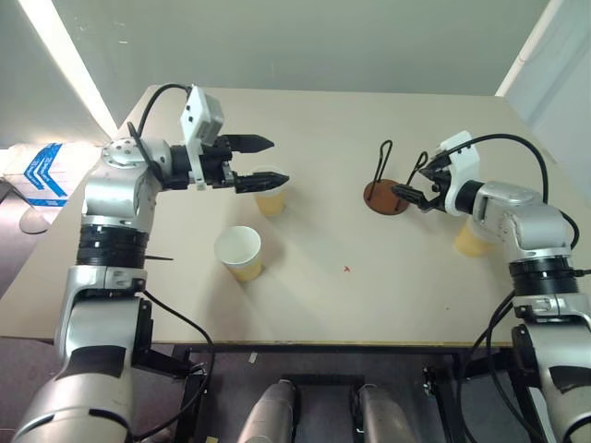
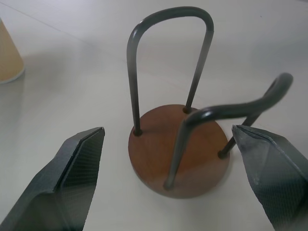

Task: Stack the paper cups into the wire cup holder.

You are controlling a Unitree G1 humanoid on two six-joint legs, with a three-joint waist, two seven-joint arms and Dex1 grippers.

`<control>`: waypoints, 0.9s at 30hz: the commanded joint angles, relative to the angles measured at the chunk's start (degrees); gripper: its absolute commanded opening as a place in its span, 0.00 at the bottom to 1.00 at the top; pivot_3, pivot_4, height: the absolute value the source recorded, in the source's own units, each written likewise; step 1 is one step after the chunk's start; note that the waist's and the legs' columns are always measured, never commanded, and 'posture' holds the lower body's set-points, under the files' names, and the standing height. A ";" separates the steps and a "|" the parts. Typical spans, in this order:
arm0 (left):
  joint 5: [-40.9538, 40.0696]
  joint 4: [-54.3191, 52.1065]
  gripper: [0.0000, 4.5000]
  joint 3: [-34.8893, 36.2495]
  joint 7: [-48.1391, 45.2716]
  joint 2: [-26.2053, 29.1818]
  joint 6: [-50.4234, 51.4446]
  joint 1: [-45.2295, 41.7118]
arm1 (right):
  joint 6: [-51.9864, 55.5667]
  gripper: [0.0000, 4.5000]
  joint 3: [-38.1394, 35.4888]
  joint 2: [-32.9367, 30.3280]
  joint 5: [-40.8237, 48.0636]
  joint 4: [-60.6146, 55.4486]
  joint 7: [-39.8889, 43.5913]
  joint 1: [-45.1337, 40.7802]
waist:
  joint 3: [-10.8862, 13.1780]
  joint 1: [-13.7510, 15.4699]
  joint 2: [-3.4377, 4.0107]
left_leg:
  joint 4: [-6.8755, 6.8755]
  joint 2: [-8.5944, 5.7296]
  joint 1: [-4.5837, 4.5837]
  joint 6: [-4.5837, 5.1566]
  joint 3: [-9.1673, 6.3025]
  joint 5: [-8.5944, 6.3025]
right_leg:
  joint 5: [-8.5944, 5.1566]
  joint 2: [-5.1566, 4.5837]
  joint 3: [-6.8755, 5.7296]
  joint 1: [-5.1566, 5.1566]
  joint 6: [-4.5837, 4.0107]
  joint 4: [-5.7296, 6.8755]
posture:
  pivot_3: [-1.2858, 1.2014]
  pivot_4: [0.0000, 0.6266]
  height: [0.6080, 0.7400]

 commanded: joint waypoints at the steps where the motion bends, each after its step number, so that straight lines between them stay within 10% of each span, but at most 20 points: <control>1: -0.10 -1.90 1.00 0.55 0.43 0.50 0.05 -1.50 | -2.00 0.91 -0.84 0.38 -0.98 0.45 -0.58 -2.12 | 0.00 0.03 0.00 | 0.00 0.00 0.00 0.00 0.00 0.00 | 0.00 0.00 0.00 0.00 0.00 0.00 | 0.52 0.24 1.00; 14: -0.14 -1.37 1.00 -0.17 -0.17 0.32 0.47 -1.87 | -1.44 0.00 -2.54 1.49 -0.77 -1.26 -1.21 -0.97 | 0.00 0.02 0.00 | 0.00 0.00 -0.01 -0.03 0.00 -0.02 | -0.04 0.00 -0.01 0.00 -0.11 0.00 | 0.52 0.24 1.00; 27: -2.59 -9.65 1.00 -1.30 -6.23 3.89 5.97 1.23 | 13.22 0.00 -4.06 -7.48 13.01 -33.66 11.15 10.19 | 0.00 0.07 0.00 | -0.01 0.01 -0.18 -0.07 0.00 -0.09 | -0.09 0.02 -0.07 -0.03 -0.18 -0.17 | 0.52 0.24 1.00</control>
